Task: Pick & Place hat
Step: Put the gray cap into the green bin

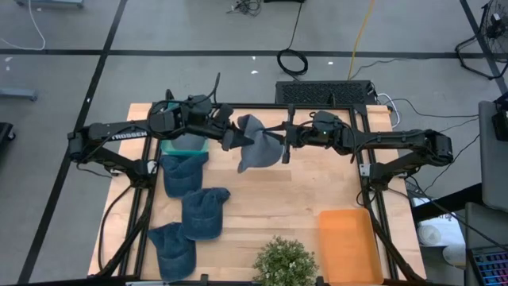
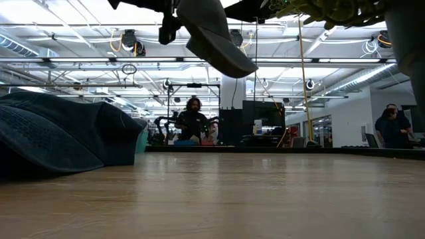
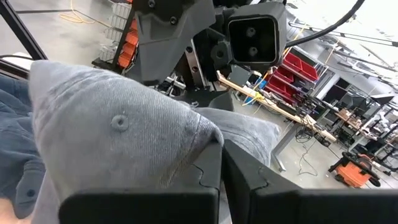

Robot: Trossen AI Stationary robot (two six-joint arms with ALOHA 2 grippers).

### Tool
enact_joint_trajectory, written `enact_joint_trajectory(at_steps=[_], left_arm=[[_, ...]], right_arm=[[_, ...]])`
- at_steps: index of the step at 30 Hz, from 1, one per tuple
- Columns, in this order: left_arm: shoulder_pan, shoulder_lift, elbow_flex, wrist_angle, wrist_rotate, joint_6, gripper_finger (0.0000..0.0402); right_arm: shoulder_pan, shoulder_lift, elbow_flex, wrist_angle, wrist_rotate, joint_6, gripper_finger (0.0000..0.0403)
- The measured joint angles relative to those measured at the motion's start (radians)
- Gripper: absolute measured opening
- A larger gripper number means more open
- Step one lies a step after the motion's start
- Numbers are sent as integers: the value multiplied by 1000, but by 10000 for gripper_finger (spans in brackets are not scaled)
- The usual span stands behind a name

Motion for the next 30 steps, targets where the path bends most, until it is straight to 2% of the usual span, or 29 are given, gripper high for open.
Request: enact_joint_trajectory(at_steps=[5,8,11,19,25,30], left_arm=[[0,0,0,-33,-54,43,250],[0,0,0,-31,-50,53,224],[0,0,0,-15,-25,66,178],[3,0,0,-10,27,144,24],[3,0,0,-9,55,156,35],[17,-17,0,-26,60,211,22]], right_arm=[[0,0,0,0,0,0,0],[0,0,0,0,0,0,0],[0,0,0,0,0,0,0],[3,0,1,-11,-1,18,0],[26,0,2,-30,0,85,0],[27,-23,2,-91,-1,177,18]])
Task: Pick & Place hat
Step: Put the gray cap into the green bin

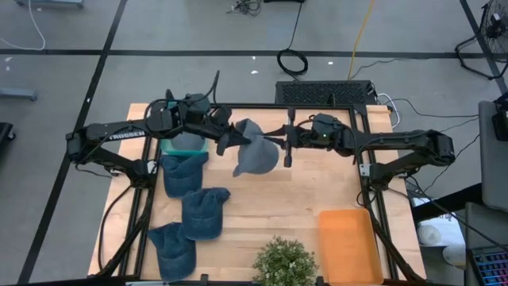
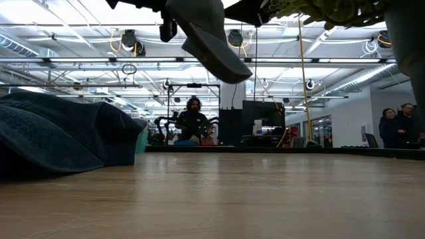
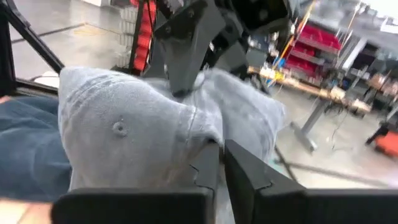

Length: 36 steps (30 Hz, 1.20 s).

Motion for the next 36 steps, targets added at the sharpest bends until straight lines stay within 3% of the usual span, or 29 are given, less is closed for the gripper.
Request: enact_joint_trajectory(at_steps=[7,17,24,26,32,36], left_arm=[[48,-32,35,-159,-15,81,22],[62,-20,261,-548,-174,338,22],[76,37,426,-861,-244,420,22],[75,60,472,-974,-300,464,22],[67,150,568,-1274,-595,516,22],[65,198,596,-1342,-680,512,22]], right_arm=[[0,-62,0,-146,-2,110,55],[-1,-170,0,-292,-2,153,77],[-17,-240,0,-412,0,112,74],[-17,-263,0,-426,0,113,73],[-17,-302,0,-437,7,83,73],[-17,-313,0,-433,70,-14,73]])
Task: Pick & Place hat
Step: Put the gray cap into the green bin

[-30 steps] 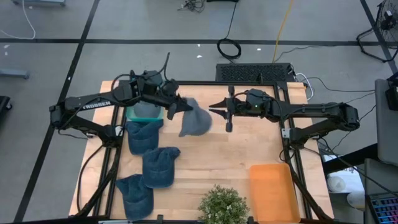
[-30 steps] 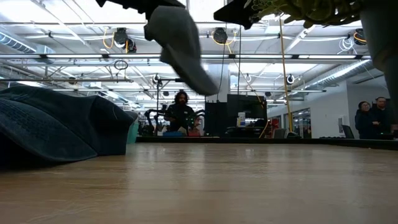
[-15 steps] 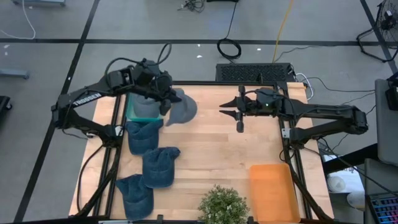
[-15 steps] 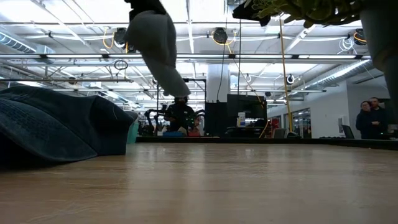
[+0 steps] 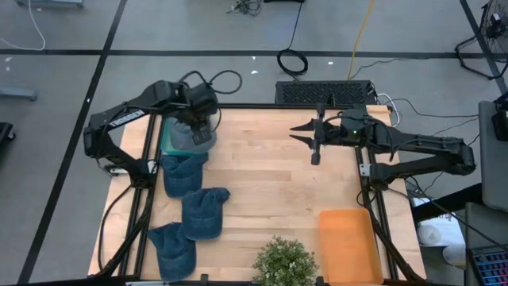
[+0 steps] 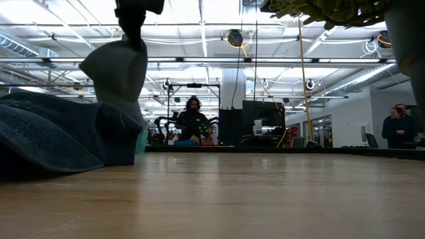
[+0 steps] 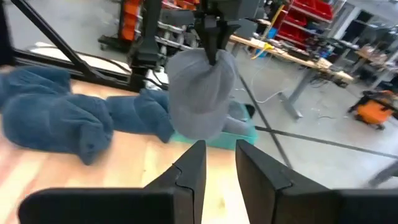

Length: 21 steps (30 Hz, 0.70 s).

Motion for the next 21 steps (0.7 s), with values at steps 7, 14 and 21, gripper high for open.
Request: enact_joint_trajectory(at_steps=[7,14,21], left_arm=[[-22,30,38,-5,-17,44,22],[-71,24,42,-20,-170,211,22],[-84,24,42,-28,-178,222,23]], right_arm=[[0,-26,-1,-48,94,-9,73],[-1,-138,-1,-160,138,114,73],[-1,-255,-70,-175,139,177,73]])
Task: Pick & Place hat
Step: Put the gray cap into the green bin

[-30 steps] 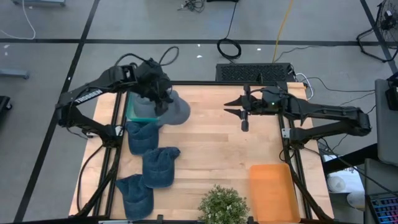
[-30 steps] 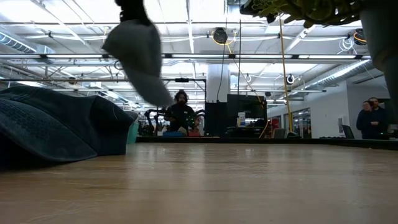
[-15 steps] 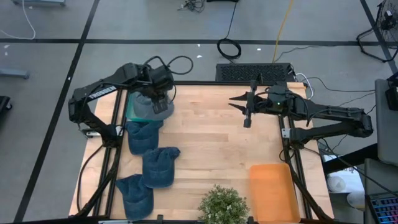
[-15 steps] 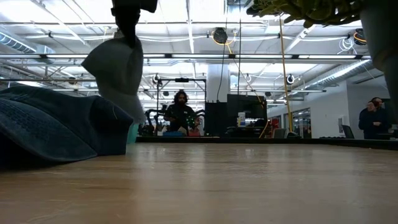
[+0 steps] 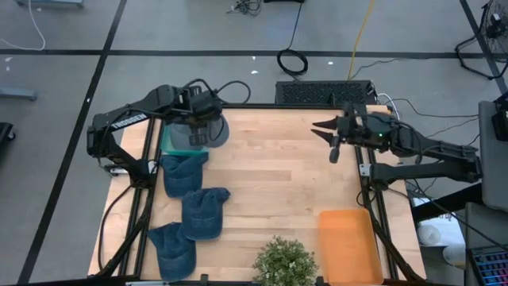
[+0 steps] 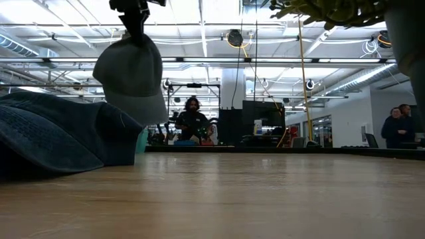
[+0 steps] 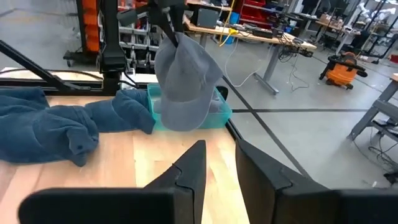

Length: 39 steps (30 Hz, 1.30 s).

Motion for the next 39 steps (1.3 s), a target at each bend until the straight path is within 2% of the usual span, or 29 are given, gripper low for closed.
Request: enact_joint_trajectory(at_steps=[7,12,17,21,26,32,39], left_arm=[[-35,0,0,-4,-114,76,23],[-79,0,0,-41,-170,220,24],[-137,0,0,-43,-307,327,23],[-163,0,0,-34,-393,341,22],[-168,0,0,-34,-409,343,22],[-167,0,0,-34,-492,355,22],[-167,-5,0,-52,-494,322,22]], right_arm=[[0,-119,-89,4,0,51,73],[0,-205,-181,15,3,71,73],[0,-285,-253,28,4,98,73],[0,-367,-313,88,2,106,73],[0,-480,-393,170,2,97,73],[0,-569,-442,174,1,105,73],[0,-640,-509,161,1,123,73]])
